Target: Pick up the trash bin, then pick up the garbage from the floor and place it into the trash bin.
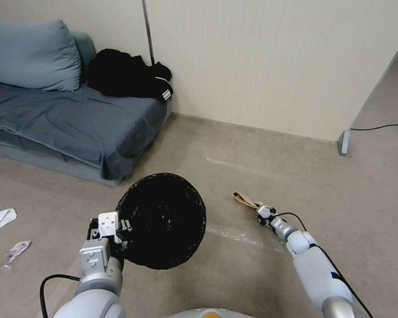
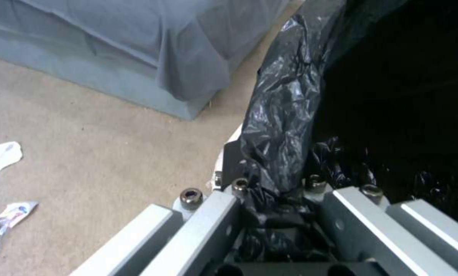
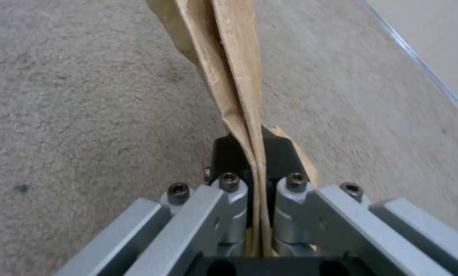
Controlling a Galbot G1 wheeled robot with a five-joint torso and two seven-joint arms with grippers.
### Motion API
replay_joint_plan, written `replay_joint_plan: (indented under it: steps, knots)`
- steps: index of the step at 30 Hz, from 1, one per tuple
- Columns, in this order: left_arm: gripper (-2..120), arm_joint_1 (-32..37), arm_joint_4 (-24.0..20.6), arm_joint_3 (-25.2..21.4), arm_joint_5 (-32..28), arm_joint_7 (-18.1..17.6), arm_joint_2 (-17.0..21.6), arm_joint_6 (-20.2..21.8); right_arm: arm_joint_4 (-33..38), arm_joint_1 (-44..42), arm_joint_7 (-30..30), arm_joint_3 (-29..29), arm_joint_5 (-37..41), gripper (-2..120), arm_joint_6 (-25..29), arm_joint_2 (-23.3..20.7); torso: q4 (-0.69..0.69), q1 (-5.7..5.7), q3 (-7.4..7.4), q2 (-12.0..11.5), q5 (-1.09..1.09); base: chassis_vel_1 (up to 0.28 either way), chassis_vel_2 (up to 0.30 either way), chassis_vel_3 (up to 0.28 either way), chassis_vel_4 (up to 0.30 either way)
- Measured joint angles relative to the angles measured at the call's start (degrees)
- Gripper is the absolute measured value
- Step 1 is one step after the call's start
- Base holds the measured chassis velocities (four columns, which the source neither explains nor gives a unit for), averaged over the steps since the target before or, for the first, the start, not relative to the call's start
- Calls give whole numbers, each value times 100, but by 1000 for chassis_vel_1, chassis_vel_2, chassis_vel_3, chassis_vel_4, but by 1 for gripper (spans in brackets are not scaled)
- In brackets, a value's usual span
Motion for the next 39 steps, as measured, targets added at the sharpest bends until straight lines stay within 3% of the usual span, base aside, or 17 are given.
replay_joint_plan:
  steps: [3, 6, 7, 8, 11, 14, 15, 16, 17, 18, 19, 20, 23, 30, 39]
  knots:
    - [1, -15, 0, 41, 0, 0, 22, -12, 309, -180, 35, -57, 353, 0, -96, -32, 0, 0, 0, 0, 0, 0, 0, 0, 0]
    - [1, -50, 1, 57, -8, 1, 62, -24, 986, -516, 49, -189, 1052, 0, -337, -94, 1, 0, 0, 0, 0, 0, 0, 0, 0]
    - [1, -86, 32, 56, -27, 1, 84, -37, 1618, -787, 45, -267, 1558, 0, -571, -152, 0, 0, 0, 0, 0, 0, 0, 0, 0]
    - [1, -86, 32, 56, -27, 1, 84, -37, 1618, -787, 45, -267, 1558, 0, -571, -152, 0, 0, 0, 0, 0, 0, 0, 0, 0]
    - [1, -170, 123, 104, -85, 1, 120, -39, 3347, -1517, 75, -332, 2690, 0, -1004, -266, 1, 0, 0, 0, -2, 0, 0, 0, 0]
    - [1, -194, 155, 134, -94, 1, 134, -41, 3854, -1761, 105, -336, 2937, 0, -1097, -297, 1, 0, 0, 0, -1, 0, 0, 0, 0]
    - [1, -224, 216, 205, -98, 0, 157, -41, 4985, -2272, 150, -349, 3288, 0, -1215, -351, -3, 0, 0, 0, -1, 0, 0, 0, 0]
    - [1, -224, 216, 205, -98, 0, 157, -41, 4985, -2272, 150, -349, 3288, 0, -1215, -351, -3, 0, 0, 0, -1, 0, 0, 0, 0]
    - [1, -232, 246, 253, -100, 2, 170, -42, 5742, -2589, 155, -389, 3446, 0, -1214, -395, -1, 0, 0, 0, -3, 0, 0, 0, 0]
    - [1, -234, 255, 263, -100, 2, 173, -42, 5883, -2649, 155, -409, 3469, 0, -1208, -401, -3, -1, -1, 0, -3, 0, 0, 0, 0]
    - [1, -232, 282, 296, -100, 4, 204, -45, 6558, -2948, 128, -516, 3514, 0, -1128, -463, 2, 0, 0, 0, -2, 0, 0, 0, 0]
    - [1, -232, 282, 296, -100, 4, 204, -45, 6558, -2948, 128, -516, 3514, 0, -1128, -463, 2, 0, 0, 0, -2, 0, 0, 0, 0]
    - [1, -235, 328, 286, -99, 16, 305, -59, 7611, -3470, -2, -977, 3424, 0, -922, -590, 0, 0, -1, 0, -1, 0, 0, 0, 0]
    - [1, -206, 392, 346, -80, 28, 321, -81, 7890, -3840, -187, -1970, 3274, 0, -796, -649, 0, 0, -1, 0, -2, 0, 0, 0, 0]
    - [1, -197, 413, 420, 12, 34, 335, -83, 6861, -3642, -228, -2644, 2617, 0, -551, -498, 0, -1, 0, 0, -1, 0, 0, 0, 0]
